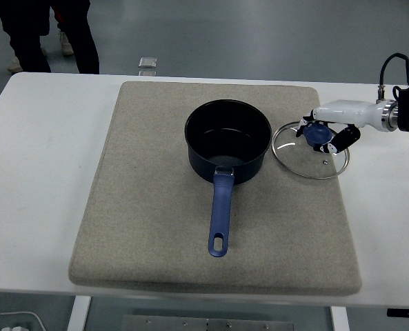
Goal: Lift the pot lid and place it to the right of the pot.
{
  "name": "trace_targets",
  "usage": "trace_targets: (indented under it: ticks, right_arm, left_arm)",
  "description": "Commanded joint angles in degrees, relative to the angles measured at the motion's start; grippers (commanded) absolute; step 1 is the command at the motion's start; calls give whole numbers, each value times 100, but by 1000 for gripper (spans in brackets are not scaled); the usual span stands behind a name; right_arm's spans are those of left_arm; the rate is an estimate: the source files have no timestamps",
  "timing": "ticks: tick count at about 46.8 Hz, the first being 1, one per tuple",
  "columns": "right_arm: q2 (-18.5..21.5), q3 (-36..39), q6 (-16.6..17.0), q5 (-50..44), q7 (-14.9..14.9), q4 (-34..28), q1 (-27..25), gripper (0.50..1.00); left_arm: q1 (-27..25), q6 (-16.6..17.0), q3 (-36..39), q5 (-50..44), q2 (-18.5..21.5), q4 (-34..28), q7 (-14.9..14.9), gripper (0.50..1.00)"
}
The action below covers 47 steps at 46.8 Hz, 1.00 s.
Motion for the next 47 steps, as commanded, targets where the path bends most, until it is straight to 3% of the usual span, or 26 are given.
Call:
trace_targets:
  ticks: [1,17,19,20,21,22,47]
  right_arm:
    - [50,5,-8,-4,-17,18,-12,500]
    - [32,23,-8,267,-61,80,6,500]
    - [32,14,1,540,-61,106,6,751]
    - [41,14,27,671,-61,124,6,843]
    - [41,5,53,777,-61,150,6,894]
    - [41,5,62,830,-61,185,6,913]
    - [-73,-4,71,849,-61,335,137,919]
  left_arm:
    - [0,0,0,0,0,0,-4,1000]
    - [0,0,0,0,0,0,-4,1000]
    - [0,0,0,0,0,0,-4,1000]
    - [0,0,0,0,0,0,5,1000]
    - [0,0,0,0,0,0,5,1000]
    - [0,0,0,0,0,0,-4,1000]
    - [0,0,0,0,0,0,-4,1000]
